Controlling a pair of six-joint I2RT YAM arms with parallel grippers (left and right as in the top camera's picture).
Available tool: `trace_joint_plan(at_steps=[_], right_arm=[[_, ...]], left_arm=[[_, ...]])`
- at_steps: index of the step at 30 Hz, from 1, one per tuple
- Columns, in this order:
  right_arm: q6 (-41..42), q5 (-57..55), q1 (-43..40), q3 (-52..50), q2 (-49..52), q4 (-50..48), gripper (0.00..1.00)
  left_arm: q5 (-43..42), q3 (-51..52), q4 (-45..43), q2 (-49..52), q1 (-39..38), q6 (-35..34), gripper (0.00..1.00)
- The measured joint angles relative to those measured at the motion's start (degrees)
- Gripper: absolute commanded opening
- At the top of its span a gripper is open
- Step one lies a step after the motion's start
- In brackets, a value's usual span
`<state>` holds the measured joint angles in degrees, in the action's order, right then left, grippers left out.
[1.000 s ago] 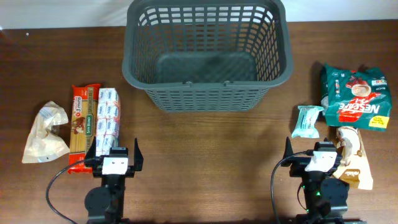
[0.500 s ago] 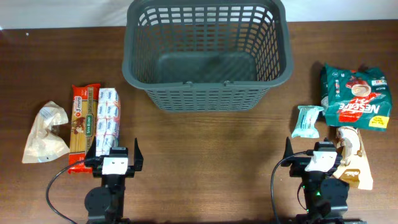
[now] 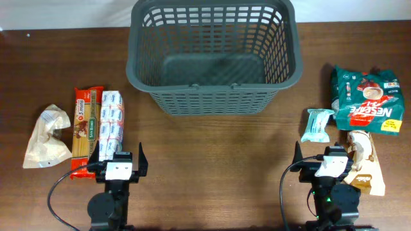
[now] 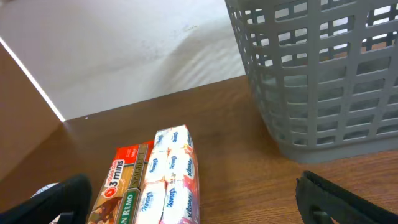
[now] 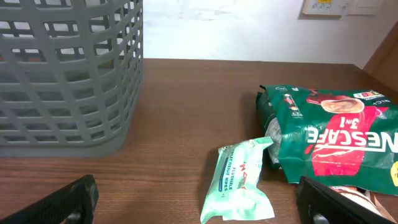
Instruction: Pack container
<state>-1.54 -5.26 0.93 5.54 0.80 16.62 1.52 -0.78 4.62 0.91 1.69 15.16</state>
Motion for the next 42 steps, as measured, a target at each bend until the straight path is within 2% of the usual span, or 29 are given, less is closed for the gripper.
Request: trace_joint_plan(at_steps=[16,19,21,24,27,32,37,42], right_arm=[[0.04,1.27,0.00,0.02,0.00,0.02,0.99],[0.00,3.76,0.00,0.76,0.00,2.12,0.99],[-0.22,4.59,0.00,2.86,0.24,5.46,0.99],[-1.57,5.16,0.00,11.50,3.96,12.81,0.99],[-3.34,4.76,0.00,22.64,11.28,19.34,0.99],[-5.27,1.88,0.00,46.69,30.01,35.50,0.99],[-5.66,4.44,-0.07,70.16,45.86,46.23,0.99],[-4.39,6.47,-0.07,82.16,53.02,51.19,0.99]], left_arm=[[-2.27,-0.02,0.11,0.00,0.00,-1.55,0.99],[-3.76,-1.53,3.96,0.02,0.00,-2.64,0.99],[-4.83,-4.42,10.21,0.42,0.02,-3.08,0.99],[-6.08,-9.73,17.92,3.98,0.07,-3.69,0.99],[-6.51,-16.46,20.81,10.21,0.07,-3.91,0.99],[-6.99,-30.42,21.59,22.97,0.07,-4.13,0.99],[-7.15,-43.17,22.05,37.03,0.07,-4.15,0.99],[-7.15,-50.40,22.47,49.81,0.07,-4.15,0.99]])
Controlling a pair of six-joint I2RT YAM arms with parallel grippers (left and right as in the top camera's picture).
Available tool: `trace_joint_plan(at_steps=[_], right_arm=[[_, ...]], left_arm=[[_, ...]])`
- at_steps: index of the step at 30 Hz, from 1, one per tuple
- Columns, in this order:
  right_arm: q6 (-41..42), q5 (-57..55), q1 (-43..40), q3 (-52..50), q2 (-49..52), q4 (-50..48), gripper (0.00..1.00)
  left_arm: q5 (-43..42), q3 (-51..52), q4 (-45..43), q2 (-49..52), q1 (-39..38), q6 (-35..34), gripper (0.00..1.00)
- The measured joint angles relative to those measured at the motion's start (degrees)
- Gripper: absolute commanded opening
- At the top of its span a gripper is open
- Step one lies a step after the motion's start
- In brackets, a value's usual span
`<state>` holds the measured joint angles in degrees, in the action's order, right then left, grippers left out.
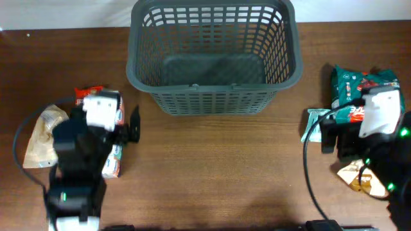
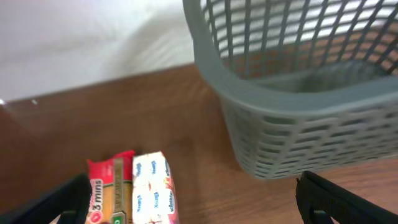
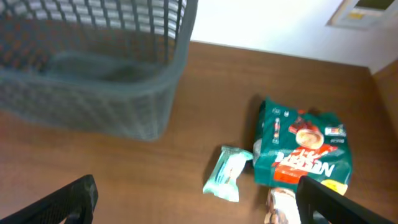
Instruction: Pack container
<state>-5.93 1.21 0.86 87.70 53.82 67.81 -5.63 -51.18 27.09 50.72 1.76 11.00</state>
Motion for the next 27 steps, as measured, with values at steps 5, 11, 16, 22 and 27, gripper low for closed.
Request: trace_joint_plan(at_steps=[5,11,16,22,27], right_arm=[[5.57,-8.59,-1.75,7.69,6.12,0.04,0.99],[8.13,-14.99,-7.96,13.70,22.49,-0.35,0.99],[10.10,-16.22,-11.89,13.64,40.11,-0.72,0.99],[11.56,-17.57,-13.20,13.40,57.51,-5.18,0.99],[11.78,-18.29,-13.20,13.38,64.19,-9.09,0.99]], left_arm=[[0.00,-0.90,0.22,8.94,0.00,-0.02,0.99],[0.00,-0.92,0.35,17.16,0.00,-0.15,0.99],[-0.70,-2.27,-0.74,21.75,0.24,-0.70,0.99],[-1.86,-4.50,-2.36,26.14,0.31,-1.29,0.99],[-2.58,-5.35,-2.84,27.98,0.33,-1.68,0.99]])
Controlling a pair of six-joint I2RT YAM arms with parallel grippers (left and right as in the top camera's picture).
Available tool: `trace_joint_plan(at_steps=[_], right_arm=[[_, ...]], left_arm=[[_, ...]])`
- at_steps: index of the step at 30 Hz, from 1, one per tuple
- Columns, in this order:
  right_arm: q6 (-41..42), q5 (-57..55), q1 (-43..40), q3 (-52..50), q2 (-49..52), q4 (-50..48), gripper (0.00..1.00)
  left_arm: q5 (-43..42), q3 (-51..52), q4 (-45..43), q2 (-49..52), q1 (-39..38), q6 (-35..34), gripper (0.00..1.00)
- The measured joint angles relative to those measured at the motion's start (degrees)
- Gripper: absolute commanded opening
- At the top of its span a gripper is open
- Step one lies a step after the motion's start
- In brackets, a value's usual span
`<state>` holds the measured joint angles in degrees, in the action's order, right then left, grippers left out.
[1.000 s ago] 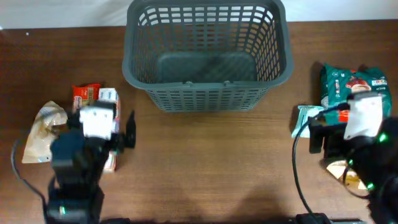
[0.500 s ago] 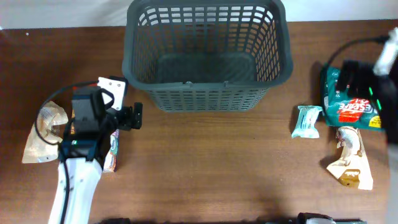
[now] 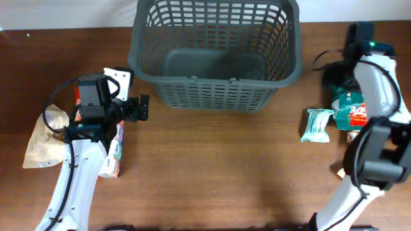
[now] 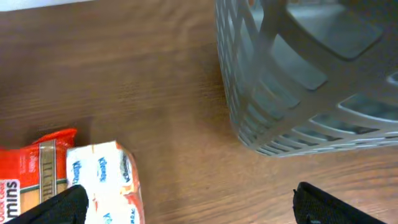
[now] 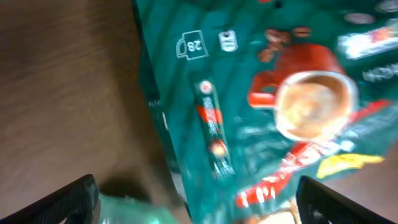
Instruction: Pack container
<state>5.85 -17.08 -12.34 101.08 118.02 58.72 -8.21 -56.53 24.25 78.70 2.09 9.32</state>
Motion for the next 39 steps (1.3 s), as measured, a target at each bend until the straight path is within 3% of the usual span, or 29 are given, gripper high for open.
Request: trace_joint_plan(at_steps=[6,30,34,39], right_arm=[[0.00,-3.15,-0.02,0.00,4.87,-1.57,0.99],[-0.02,-4.09,-3.43,0.02,5.05,-1.29,0.99],[0.00,-4.09,-3.43,0.02,5.05,-1.20,0.99],[0.00,-4.09,-3.43,0.02,5.05,-1.16,0.99]], left_arm=[[-0.61,-0.44,-0.31,0.83,0.07,-0.20,0.99],[1.62,3.93,3.39,6.71,0.09,0.07,0.99],[1.68,3.93,-1.79,6.71,0.09,0.09,0.99],[10.19,3.93,-5.07,6.69,0.26,0.11,0.99]])
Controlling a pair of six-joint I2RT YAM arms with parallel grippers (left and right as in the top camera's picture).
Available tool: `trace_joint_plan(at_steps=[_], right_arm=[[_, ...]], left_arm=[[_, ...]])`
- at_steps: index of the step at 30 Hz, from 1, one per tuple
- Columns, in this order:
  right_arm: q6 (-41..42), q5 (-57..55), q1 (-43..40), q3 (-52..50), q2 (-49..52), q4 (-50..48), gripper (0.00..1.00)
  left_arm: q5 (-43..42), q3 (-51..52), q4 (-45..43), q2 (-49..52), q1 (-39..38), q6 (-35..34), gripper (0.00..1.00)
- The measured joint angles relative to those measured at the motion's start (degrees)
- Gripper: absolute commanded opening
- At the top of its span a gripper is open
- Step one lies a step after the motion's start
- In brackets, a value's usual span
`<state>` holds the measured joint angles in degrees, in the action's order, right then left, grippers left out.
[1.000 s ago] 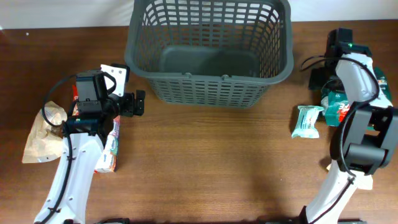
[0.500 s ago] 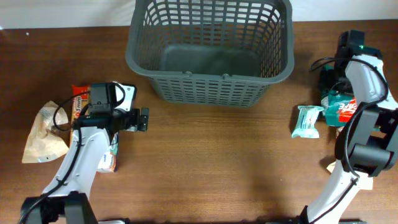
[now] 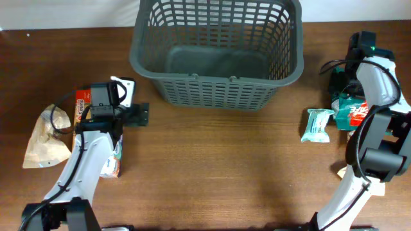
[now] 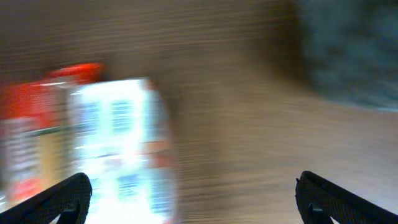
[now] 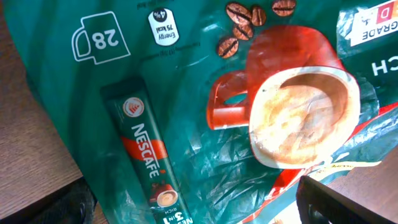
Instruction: Pack container
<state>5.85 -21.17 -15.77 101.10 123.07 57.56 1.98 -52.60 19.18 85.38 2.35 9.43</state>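
The grey plastic basket [image 3: 215, 86] stands empty at the back middle. My left gripper [image 3: 140, 115] hangs open near the basket's front left corner, just right of the white-and-blue tissue pack [image 3: 113, 163] and red pasta pack [image 3: 80, 101]. The left wrist view is motion-blurred; it shows the tissue pack [image 4: 118, 143] lower left between the spread fingers of the left gripper [image 4: 199, 199]. At far right my right gripper [image 3: 343, 80] is open, close above the green Nescafe bag [image 5: 205, 124], which fills its wrist view; the right gripper [image 5: 199, 202] holds nothing.
A beige paper bag [image 3: 48, 138] lies at the far left. A mint-green packet [image 3: 318, 125] lies left of the Nescafe bag [image 3: 353, 112]. The right arm covers part of the things at the right edge.
The left wrist view has swung from the basket's corner onto the tissue and pasta packs and is now blurred. The right gripper is nearer the Nescafe bag. Both stay open.
Both arms sat folded at the table's front edge, grippers open. Then they were raised over their sides' packs. Later the left was by the basket's front left corner and the right over the Nescafe bag; now each is close above its packs, with nothing held.
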Motion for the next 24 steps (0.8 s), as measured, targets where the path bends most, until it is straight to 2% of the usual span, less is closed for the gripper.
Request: trace_joint_plan(at_steps=[4,9,19,24], right_arm=[[0.02,0.50,0.00,0.00,0.00,-0.59,0.99],[0.04,1.27,0.00,0.00,0.00,-2.36,0.99],[-0.02,3.48,0.07,0.00,0.39,-3.89,0.99],[-0.02,3.63,0.07,0.00,4.24,-3.89,1.00]], left_arm=[[10.82,-0.02,-1.05,0.00,2.56,0.17,0.99],[17.00,-0.02,-1.01,0.00,6.60,0.15,0.99],[19.04,0.00,-0.13,0.00,8.24,0.17,0.99],[19.30,0.00,-0.13,0.00,8.24,0.17,0.99]])
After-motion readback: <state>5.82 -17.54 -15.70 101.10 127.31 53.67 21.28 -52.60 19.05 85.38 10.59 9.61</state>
